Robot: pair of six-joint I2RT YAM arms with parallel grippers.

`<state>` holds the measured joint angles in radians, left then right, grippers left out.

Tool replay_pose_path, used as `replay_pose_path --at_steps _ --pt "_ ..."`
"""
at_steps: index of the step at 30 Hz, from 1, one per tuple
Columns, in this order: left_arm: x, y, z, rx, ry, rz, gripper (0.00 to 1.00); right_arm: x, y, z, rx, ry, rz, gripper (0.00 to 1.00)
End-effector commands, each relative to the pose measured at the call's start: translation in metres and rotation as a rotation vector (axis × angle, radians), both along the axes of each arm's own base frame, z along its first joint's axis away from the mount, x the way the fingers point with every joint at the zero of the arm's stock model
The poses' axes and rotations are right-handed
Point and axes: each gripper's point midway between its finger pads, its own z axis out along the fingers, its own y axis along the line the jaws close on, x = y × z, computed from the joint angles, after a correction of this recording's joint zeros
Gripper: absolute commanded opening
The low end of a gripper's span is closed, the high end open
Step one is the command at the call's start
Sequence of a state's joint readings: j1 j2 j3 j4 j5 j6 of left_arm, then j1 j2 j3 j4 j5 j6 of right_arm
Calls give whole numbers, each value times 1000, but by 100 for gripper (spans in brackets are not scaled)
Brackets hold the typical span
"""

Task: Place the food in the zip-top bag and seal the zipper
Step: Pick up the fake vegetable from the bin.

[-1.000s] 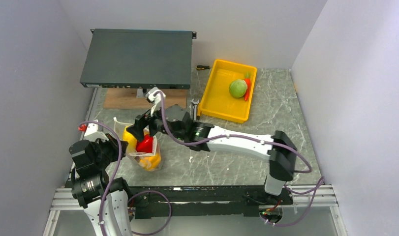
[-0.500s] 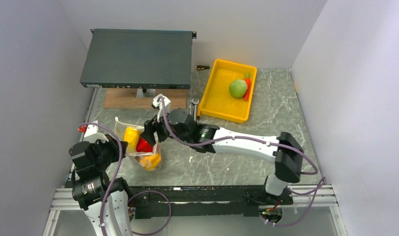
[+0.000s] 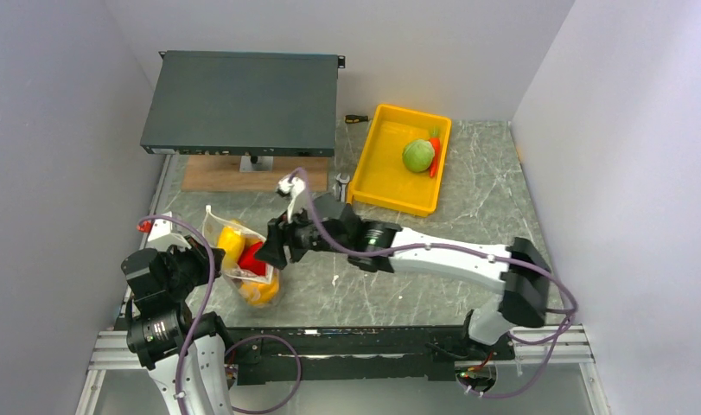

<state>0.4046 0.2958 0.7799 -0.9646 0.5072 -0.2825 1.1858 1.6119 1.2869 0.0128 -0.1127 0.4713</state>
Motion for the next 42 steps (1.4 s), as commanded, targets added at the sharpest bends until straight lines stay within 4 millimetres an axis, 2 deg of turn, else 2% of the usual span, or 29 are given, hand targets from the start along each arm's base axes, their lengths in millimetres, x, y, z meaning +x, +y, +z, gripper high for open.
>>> replay_pose_path --at_steps 1,3,7,9,12,18,23,26,28,31,34,37,40,42 --pt "5 2 13 22 -55 -5 0 -1 -31 90 272 -5 -1 59" --pt "5 2 13 21 -54 -4 0 13 -49 95 307 14 -58 59" --pt "5 2 13 23 -56 -5 0 69 -98 71 218 -26 -346 64" --pt "5 2 13 24 -57 -3 0 100 -132 51 96 -67 -531 67" --pt "5 1 13 23 -57 -5 0 135 -186 24 -67 -150 -741 68" --pt "5 1 13 21 -55 -7 0 188 -299 -26 -322 -247 -1137 67" --pt "6 2 13 21 -59 -4 0 230 -369 -75 -588 -204 -1317 66" --pt "6 1 14 19 -57 -6 0 254 -386 -94 -653 -155 -1340 62" --pt "6 2 13 19 -53 -6 0 271 -386 -104 -702 -159 -1318 59" --pt "7 1 12 16 -48 -11 0 291 -387 -112 -807 -198 -1304 49" --pt "7 2 12 17 -49 -7 0 306 -400 -109 -923 -247 -1355 45" --pt "8 1 11 12 -38 -12 0 318 -415 -100 -1018 -320 -1409 33" --pt "9 1 9 7 -29 -16 0 326 -432 -98 -1103 -345 -1447 32" --pt "9 1 8 3 -22 -19 0 334 -441 -97 -1098 -349 -1474 34"
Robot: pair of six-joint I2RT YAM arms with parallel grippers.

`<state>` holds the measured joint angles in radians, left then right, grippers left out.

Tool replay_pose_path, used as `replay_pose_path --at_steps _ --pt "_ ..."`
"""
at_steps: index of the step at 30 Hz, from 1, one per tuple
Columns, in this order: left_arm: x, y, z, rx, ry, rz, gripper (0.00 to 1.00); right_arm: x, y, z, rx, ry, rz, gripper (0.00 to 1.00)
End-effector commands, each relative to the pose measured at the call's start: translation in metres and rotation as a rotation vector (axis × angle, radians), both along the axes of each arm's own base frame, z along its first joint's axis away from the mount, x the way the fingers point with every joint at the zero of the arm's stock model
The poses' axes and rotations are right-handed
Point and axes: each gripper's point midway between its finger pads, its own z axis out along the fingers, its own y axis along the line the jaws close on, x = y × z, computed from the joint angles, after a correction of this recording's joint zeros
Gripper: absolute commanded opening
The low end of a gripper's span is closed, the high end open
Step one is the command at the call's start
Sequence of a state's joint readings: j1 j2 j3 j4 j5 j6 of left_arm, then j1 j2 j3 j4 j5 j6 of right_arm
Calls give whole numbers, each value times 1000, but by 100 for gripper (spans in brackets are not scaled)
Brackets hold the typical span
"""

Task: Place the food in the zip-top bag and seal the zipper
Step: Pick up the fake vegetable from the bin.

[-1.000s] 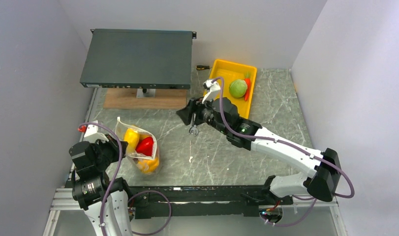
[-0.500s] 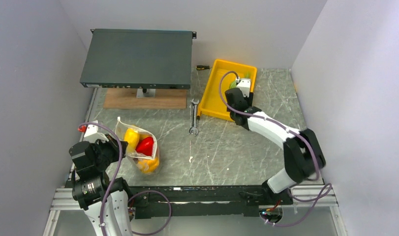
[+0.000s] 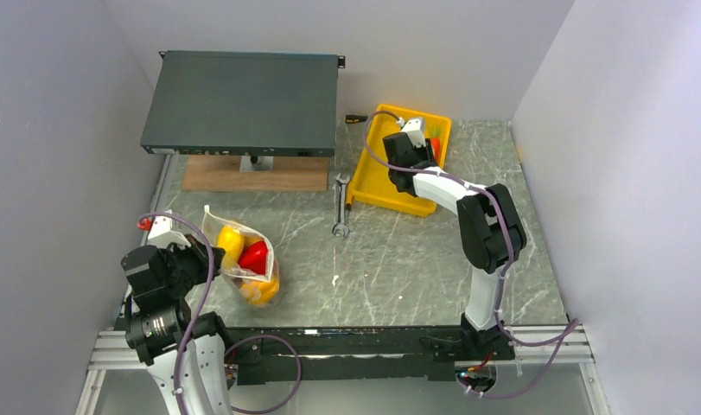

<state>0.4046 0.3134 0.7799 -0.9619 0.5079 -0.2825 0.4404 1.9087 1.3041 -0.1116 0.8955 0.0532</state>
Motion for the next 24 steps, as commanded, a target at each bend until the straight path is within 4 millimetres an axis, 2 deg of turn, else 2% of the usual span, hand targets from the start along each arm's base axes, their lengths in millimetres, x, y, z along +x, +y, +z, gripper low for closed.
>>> replay_pose_path --at_steps 1,4,9,13,16,19,21,23,24 --pt "7 0 10 8 -35 -21 0 23 -32 26 -96 -67 -83 36" --pt "7 -1 10 7 -32 -24 0 47 -36 21 -66 -89 -55 41" --pt "8 -2 7 0 -14 -31 0 82 -40 13 -110 -55 -47 41" --pt "8 -2 6 -1 -12 -31 0 96 -26 1 -86 -29 25 41" --pt "8 -1 6 -2 -9 -28 0 101 4 -11 48 3 178 41" --pt "9 -1 5 -4 -3 -30 0 95 34 0 229 -32 294 42" --pt "10 -1 5 -7 0 -32 0 90 50 19 358 -102 356 44" --pt "9 -1 4 -6 0 -33 0 87 55 36 424 -166 392 47" --pt "9 -1 4 -7 1 -34 0 87 51 42 420 -189 377 49"
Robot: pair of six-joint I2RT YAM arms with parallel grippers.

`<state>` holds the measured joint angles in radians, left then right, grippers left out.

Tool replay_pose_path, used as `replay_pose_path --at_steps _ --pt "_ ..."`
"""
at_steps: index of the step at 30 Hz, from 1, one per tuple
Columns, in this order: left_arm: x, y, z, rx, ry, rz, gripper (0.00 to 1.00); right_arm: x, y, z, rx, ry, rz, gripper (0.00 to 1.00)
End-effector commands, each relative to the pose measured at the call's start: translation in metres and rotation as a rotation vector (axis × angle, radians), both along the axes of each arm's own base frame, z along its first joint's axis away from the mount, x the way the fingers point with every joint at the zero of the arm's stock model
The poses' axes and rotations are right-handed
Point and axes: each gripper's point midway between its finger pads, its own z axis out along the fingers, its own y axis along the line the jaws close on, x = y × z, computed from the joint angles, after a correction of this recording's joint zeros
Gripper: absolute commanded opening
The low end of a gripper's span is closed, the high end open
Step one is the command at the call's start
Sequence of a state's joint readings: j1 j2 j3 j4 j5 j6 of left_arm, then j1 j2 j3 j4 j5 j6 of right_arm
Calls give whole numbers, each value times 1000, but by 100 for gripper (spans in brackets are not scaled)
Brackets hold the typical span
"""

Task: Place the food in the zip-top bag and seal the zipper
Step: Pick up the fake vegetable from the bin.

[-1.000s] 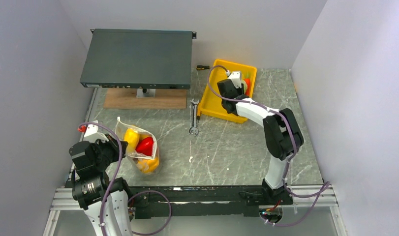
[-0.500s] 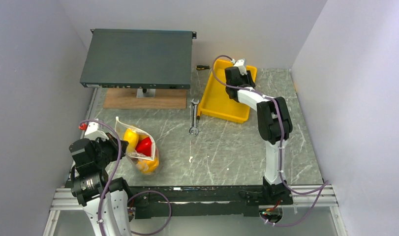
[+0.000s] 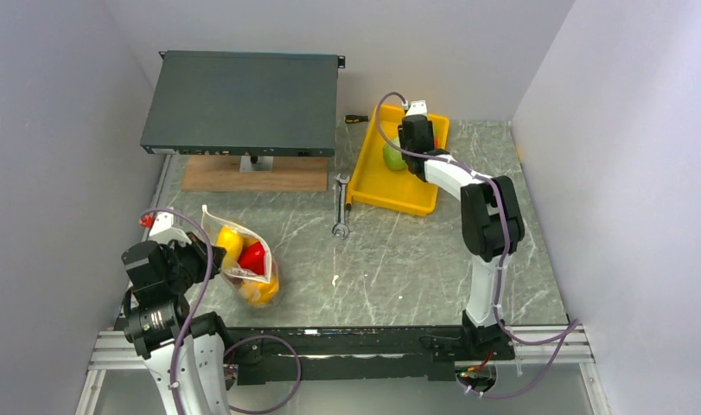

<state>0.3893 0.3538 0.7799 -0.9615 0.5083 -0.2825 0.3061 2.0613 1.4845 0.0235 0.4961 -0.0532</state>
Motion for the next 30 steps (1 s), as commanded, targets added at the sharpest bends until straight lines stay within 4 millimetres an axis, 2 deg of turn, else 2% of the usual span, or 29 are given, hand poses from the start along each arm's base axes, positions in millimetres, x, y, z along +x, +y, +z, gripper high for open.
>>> replay_pose_path --at_steps 1,6,8,10,13,24,28,30 --pt "6 -1 9 8 -35 -18 0 6 31 53 226 -151 100 50" --pt "5 -1 9 9 -36 -19 0 20 -12 31 58 -50 -84 51" --pt "6 -1 8 7 -33 -19 0 23 -22 22 33 -26 -107 52" --pt "6 -1 9 6 -33 -21 0 28 -28 13 24 -5 -120 58" --pt "6 -1 8 5 -29 -21 0 33 -38 -3 22 37 -148 59" --pt "9 0 6 -3 -13 -24 0 49 -50 -45 112 150 -152 65" --pt "9 0 5 -4 -10 -24 0 49 -46 -54 125 191 -132 61" --pt "9 0 5 -4 -9 -23 0 48 -35 -56 168 215 -90 59"
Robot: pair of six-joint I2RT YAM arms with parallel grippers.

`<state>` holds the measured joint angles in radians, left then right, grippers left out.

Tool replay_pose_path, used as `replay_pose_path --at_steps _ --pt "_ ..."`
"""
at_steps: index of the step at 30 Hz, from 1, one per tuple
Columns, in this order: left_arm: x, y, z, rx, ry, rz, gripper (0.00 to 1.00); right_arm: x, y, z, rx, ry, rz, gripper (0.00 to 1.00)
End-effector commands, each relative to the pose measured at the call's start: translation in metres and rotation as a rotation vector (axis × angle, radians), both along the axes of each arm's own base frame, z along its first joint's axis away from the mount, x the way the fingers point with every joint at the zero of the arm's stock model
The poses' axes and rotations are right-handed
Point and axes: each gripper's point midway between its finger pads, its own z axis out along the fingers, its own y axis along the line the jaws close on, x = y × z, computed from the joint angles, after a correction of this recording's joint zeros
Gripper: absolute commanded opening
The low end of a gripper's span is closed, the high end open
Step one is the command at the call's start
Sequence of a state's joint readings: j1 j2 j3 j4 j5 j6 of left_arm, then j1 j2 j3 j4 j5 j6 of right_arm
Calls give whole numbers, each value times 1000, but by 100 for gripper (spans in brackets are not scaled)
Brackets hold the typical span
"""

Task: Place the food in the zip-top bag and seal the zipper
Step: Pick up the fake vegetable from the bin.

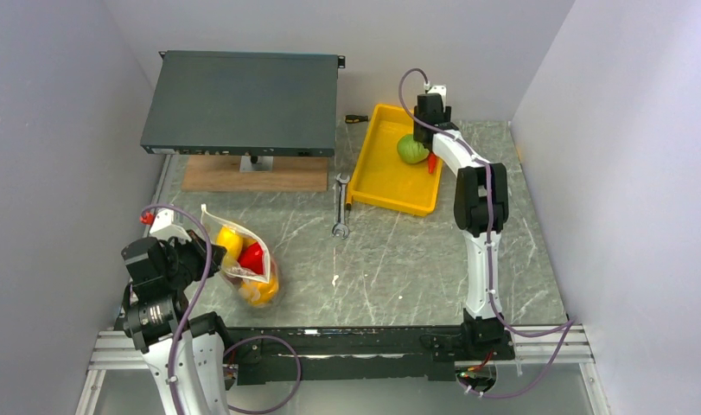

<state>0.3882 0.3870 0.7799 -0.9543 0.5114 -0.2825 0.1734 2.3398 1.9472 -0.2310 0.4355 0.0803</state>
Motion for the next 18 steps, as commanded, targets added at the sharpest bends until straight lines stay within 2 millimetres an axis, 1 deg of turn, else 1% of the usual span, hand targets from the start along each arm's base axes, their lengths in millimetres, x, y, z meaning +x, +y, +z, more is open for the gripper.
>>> replay_pose_path --at_steps 1,3,6,7,8,10,12,15,16,17,18 --pt "5 -1 8 7 -33 -19 0 -22 22 -43 102 176 95 58" --pt "5 -1 8 7 -34 -19 0 -27 46 -39 246 190 162 56" --pt "5 -1 8 8 -36 -19 0 -41 95 -21 502 200 300 54" --pt "5 -1 8 8 -35 -19 0 -48 114 -10 603 201 352 54" --pt "5 -1 9 8 -36 -19 0 -53 126 -1 681 198 381 54" --pt "5 -1 9 8 -37 -18 0 -63 140 17 803 185 402 55" --pt "4 -2 8 9 -37 -20 0 -70 147 37 916 155 429 56" --pt "3 -2 9 11 -41 -24 0 -74 142 59 1012 113 435 57" --pt "3 -2 9 12 -43 -25 0 -70 136 66 1004 81 432 57" --pt "3 -3 9 12 -45 -26 0 -67 129 67 968 61 412 57" --pt "3 -3 9 14 -46 -26 0 -64 120 66 894 48 399 58"
